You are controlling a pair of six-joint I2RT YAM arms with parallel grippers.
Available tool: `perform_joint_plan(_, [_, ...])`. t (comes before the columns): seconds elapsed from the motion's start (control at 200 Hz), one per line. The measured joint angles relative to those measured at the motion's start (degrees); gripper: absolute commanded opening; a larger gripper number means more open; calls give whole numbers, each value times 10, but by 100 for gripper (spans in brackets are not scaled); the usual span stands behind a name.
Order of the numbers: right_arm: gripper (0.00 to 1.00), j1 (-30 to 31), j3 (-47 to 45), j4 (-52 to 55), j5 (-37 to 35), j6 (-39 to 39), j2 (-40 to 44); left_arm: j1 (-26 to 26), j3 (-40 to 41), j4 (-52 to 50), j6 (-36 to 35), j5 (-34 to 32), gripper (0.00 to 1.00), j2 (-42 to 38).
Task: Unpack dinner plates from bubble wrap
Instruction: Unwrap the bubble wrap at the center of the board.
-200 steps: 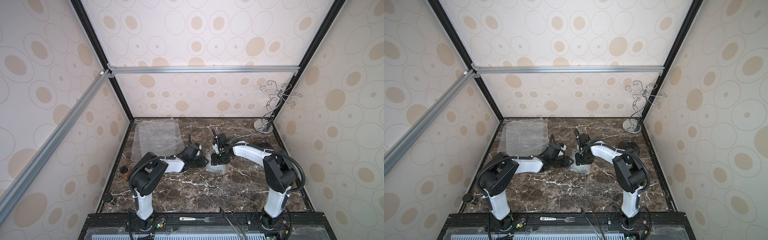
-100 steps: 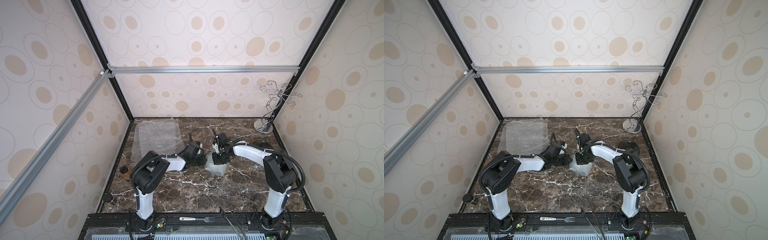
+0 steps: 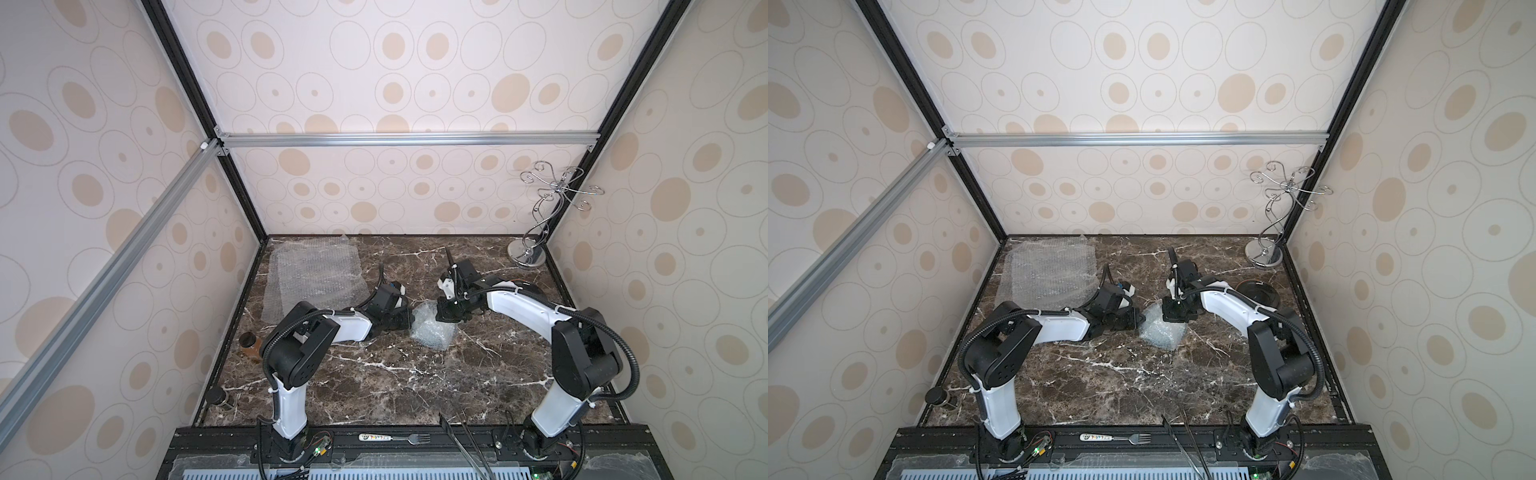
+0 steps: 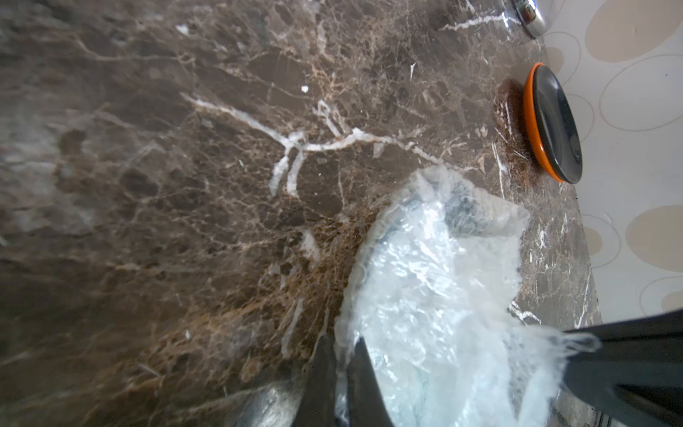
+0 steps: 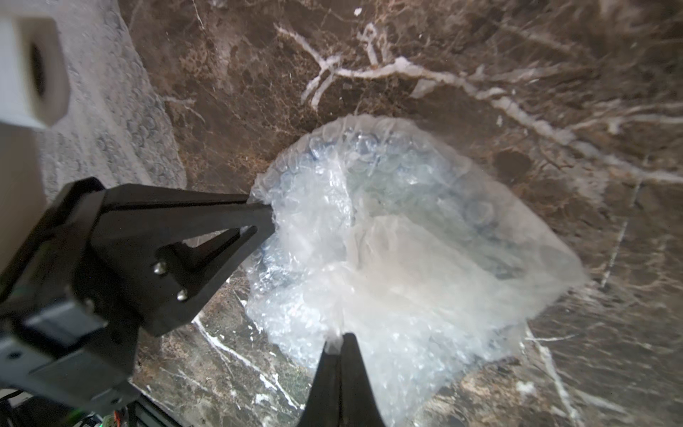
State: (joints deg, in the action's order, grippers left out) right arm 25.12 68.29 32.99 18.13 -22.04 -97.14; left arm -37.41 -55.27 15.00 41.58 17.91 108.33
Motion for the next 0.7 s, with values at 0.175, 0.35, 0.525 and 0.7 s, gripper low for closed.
perform_joint_plan(0.175, [0,-39,-41,-13,29,-8,51,0,0,-1,5,-1,0,0])
perform_joint_plan(0.35, [0,-76,-82,-20,50,-13,97,0,0,-3,8,-2,0,0])
perform_joint_plan(0.525, [5,-116,-129,-24,59,-21,143,0,0,-4,12,-3,0,0])
perform_joint_plan(0.7, [10,-137,-167,-10,46,-22,190,0,1,-4,17,-3,0,0])
